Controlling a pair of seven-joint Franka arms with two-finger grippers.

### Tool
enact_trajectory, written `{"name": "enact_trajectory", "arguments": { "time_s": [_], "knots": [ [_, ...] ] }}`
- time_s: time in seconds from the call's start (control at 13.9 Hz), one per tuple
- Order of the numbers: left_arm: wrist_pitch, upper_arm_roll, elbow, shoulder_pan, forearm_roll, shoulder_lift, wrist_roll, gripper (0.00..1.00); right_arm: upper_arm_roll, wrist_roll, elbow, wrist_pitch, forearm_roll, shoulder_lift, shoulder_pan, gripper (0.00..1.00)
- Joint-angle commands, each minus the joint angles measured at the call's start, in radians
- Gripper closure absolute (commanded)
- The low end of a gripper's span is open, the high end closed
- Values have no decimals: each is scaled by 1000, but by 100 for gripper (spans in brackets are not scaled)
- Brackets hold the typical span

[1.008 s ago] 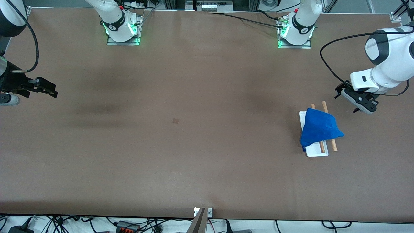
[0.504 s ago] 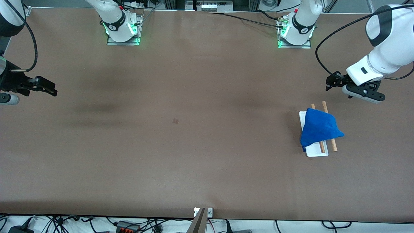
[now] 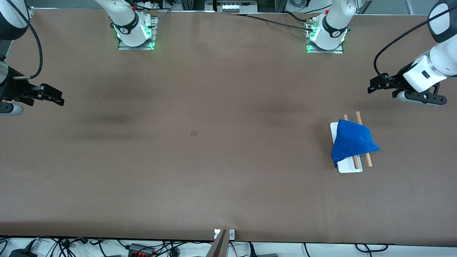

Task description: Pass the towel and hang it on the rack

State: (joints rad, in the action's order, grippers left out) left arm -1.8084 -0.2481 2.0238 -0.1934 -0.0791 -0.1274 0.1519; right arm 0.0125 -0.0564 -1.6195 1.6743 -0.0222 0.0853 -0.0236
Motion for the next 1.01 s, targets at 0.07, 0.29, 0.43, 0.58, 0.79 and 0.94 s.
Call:
{"name": "enact_trajectory", "arguments": {
  "time_s": [0.07,0.29,0.43,0.58,0.79,0.94],
  "knots": [
    [95,-13,-74,-17,61,12,-80,0,-5,-5,10,-25,-2,-4,-5,0],
    [184,1,-128,-17,79,17,-135,0,-5,-3,10,-21,2,-6,-7,0],
    [217,29,-132,-17,93,9,-163,0,-5,16,10,-19,4,-7,-9,0],
    [241,47,-172,-15,99,6,-210,0,-5,17,10,-22,4,-7,-7,0],
    [244,49,-191,-15,94,6,-215,0,-5,17,10,-22,4,-16,-9,0],
    [261,49,-217,-14,90,11,-213,0,-5,18,7,-22,5,-21,-10,0]
  ]
}}
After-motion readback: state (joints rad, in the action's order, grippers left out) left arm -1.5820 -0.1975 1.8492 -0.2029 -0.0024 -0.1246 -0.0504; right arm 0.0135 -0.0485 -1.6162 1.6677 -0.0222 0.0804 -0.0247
